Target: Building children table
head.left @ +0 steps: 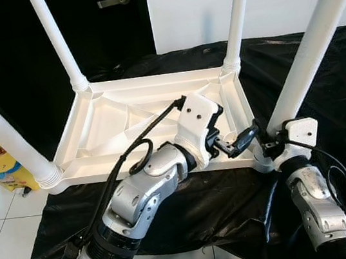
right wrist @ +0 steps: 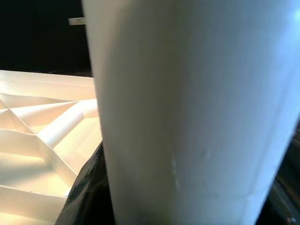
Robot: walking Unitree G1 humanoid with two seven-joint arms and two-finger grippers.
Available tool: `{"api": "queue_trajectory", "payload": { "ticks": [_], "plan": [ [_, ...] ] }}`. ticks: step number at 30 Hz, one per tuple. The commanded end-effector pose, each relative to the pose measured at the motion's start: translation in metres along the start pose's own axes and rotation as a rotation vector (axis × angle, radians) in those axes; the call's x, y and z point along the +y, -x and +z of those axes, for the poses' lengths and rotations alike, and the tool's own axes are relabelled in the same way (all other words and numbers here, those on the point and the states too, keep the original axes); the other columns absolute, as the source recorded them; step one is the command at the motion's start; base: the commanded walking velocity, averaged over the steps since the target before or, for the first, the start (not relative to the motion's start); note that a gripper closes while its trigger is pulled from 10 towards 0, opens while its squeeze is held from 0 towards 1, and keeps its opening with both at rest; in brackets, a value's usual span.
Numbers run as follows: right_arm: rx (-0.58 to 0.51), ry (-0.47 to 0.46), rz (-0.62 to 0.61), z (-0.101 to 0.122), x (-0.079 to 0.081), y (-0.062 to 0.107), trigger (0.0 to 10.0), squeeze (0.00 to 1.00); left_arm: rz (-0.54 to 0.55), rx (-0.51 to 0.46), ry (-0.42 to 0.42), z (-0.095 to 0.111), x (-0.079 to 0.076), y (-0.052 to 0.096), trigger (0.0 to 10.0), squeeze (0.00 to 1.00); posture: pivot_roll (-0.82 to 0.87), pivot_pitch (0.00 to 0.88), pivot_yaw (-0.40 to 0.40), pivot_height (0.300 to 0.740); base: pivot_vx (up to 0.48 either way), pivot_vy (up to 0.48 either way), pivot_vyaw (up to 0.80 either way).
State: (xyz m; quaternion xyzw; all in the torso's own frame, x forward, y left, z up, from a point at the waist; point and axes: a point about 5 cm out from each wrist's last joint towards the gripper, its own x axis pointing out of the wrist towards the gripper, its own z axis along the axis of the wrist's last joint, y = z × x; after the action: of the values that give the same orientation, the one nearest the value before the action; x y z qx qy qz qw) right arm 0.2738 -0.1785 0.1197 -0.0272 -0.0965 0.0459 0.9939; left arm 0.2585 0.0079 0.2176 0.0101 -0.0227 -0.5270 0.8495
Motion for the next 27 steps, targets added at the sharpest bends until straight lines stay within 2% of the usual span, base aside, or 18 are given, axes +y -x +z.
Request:
{"api": "queue_trajectory", "payload": {
  "ticks": [1, 3, 6, 7, 8, 11, 16, 17, 18, 27],
  "plan": [
    [0.13, -0.021, 0.041, -0.023, 0.008, 0.011, 10.0, 0.0, -0.116, -0.009, -0.03, 0.005, -0.005, 0.0, 10.0, 0.0, -0.04, 0.055, 0.037, 0.74, 0.0, 0.0, 0.0],
    [0.088, -0.007, 0.07, -0.012, 0.008, 0.004, 10.0, 0.0, -0.126, -0.039, -0.039, 0.01, -0.004, -0.001, 10.0, 0.0, -0.04, 0.052, 0.032, 0.74, 0.0, 0.0, 0.0],
    [0.08, -0.001, 0.08, -0.009, 0.007, 0.003, 10.0, 0.0, -0.13, -0.048, -0.037, 0.011, -0.004, -0.001, 10.0, 0.0, -0.04, 0.052, 0.032, 0.74, 0.0, 0.0, 0.0],
    [0.07, 0.017, 0.107, -0.005, 0.007, 0.0, 10.0, 0.0, -0.141, -0.058, -0.031, 0.013, -0.003, -0.002, 10.0, 0.99, -0.04, 0.051, 0.027, 0.74, 0.0, 0.0, 0.0],
    [0.058, 0.035, 0.143, 0.001, 0.006, -0.003, 10.0, 0.0, -0.16, -0.075, -0.028, 0.017, -0.003, -0.003, 10.0, 1.0, -0.04, 0.049, 0.022, 0.74, 0.0, 0.0, 0.0],
    [0.051, 0.048, 0.168, 0.004, 0.006, -0.005, 10.0, 0.0, -0.172, -0.087, -0.028, 0.019, -0.002, -0.004, 10.0, 1.0, -0.04, 0.049, 0.022, 0.74, 0.0, 0.0, 0.0],
    [0.019, 0.104, 0.312, 0.021, 0.006, -0.015, 10.0, 0.0, -0.206, -0.097, -0.097, 0.026, 0.0, -0.006, 10.0, 1.0, -0.05, 0.045, 0.009, 0.74, 0.0, 0.0, 0.0],
    [0.011, 0.115, 0.361, 0.026, 0.006, -0.017, 10.0, 0.0, -0.23, -0.102, -0.113, 0.029, 0.0, -0.007, 10.0, 0.53, -0.05, 0.043, 0.006, 0.74, 0.0, 0.0, 0.0],
    [0.009, 0.133, 0.421, 0.03, 0.006, -0.02, 10.0, 0.0, -0.26, -0.11, -0.127, 0.031, 0.0, -0.007, 10.0, 0.0, -0.05, 0.041, 0.002, 0.74, 0.0, 0.0, 0.0],
    [0.007, 0.186, 0.602, 0.044, 0.011, -0.029, 10.0, 0.0, -0.356, -0.144, -0.149, 0.043, -0.005, -0.009, 10.0, 0.0, -0.04, 0.029, -0.009, 0.74, 0.0, 0.0, 0.0]
  ]
}}
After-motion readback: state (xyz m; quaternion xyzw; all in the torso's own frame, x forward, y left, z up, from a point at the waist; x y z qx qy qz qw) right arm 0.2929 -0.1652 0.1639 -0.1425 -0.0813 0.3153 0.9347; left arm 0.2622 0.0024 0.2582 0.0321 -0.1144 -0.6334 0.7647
